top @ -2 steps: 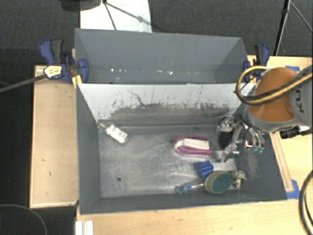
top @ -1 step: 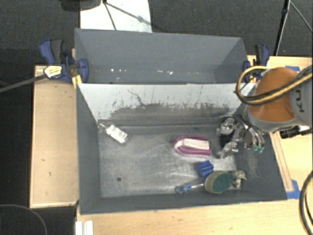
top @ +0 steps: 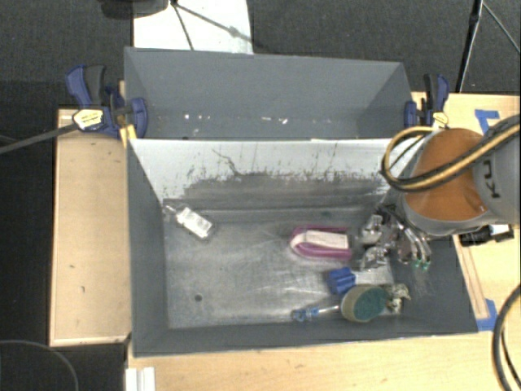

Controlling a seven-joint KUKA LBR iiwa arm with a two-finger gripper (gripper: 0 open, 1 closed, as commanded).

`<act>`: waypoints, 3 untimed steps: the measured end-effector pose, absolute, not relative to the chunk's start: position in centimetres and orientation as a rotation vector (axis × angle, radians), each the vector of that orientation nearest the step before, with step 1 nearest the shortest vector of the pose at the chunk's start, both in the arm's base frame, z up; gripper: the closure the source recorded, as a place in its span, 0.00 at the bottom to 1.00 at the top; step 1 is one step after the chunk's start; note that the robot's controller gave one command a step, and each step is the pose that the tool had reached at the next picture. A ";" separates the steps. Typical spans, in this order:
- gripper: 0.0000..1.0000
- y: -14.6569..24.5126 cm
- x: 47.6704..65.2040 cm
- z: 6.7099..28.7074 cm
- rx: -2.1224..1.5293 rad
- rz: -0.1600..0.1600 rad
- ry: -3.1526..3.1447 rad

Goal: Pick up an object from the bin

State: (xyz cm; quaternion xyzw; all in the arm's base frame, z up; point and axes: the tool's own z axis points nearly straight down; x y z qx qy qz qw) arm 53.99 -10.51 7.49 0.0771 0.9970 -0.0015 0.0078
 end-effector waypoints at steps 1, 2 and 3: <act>0.00 -10.5 53.9 7.3 0.238 -0.002 3.122; 0.00 -0.4 51.6 7.6 0.280 0.004 3.120; 1.00 -0.8 51.9 7.7 0.283 0.001 3.113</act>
Offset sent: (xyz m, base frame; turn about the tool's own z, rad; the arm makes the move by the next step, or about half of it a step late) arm 0.0000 0.0000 0.0000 0.0000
